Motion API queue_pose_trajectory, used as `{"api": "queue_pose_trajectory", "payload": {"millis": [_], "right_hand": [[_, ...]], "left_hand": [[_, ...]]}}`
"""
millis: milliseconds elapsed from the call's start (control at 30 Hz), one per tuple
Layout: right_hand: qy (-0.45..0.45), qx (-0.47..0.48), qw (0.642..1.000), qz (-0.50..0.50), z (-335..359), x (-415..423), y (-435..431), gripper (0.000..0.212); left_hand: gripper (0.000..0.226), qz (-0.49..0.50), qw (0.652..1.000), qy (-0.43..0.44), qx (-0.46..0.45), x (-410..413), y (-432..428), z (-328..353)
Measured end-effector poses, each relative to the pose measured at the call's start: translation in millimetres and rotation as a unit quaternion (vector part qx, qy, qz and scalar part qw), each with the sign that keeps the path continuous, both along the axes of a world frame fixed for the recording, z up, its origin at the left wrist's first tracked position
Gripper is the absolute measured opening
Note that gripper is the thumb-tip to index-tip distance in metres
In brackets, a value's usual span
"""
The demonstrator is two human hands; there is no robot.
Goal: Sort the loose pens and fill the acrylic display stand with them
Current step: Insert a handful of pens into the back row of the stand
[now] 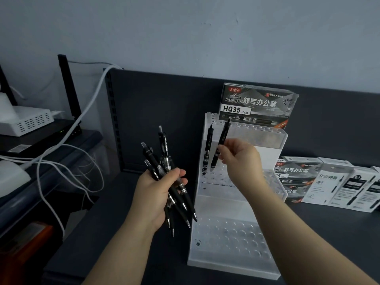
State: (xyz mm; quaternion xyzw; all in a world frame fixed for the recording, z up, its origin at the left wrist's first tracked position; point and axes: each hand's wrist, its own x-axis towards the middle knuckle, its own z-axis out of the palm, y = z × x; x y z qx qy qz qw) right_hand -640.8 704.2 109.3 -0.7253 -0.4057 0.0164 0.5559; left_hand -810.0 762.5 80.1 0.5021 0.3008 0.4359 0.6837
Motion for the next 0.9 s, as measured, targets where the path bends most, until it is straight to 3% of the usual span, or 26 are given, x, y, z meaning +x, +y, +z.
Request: {"api": "queue_pose_trajectory", "payload": {"millis": [133,400,533,600,733,900], "right_hand": [[-0.088,-0.099,0.991,-0.011,0,-3,2,0.019],[-0.142,-0.145,0.979,-0.03,-2,-3,3,0.021],[-0.112,-0.046,0.991,-0.048,0,-12,-7,0.015],[-0.078,0.002,0.997,-0.008,2,-26,-18,0.015],[0.02,-0.1,0.978,0.181,-5,-57,-27,0.017],[0.087,-0.119,0.967,0.21,-6,-51,-30,0.011]], "left_hand": [[0.007,0.004,1.0,0.0,-0.003,-2,-2,0],[0.005,0.009,1.0,-0.013,-0.019,-4,-3,3],[0.007,-0.008,1.0,-0.019,-0.023,-5,-5,4],[0.009,-0.011,1.0,-0.018,-0.019,-3,-6,3],[0.013,-0.017,1.0,-0.017,-0.004,3,-9,3],[0.01,-0.024,0.999,-0.032,-0.012,10,-12,3]]}}
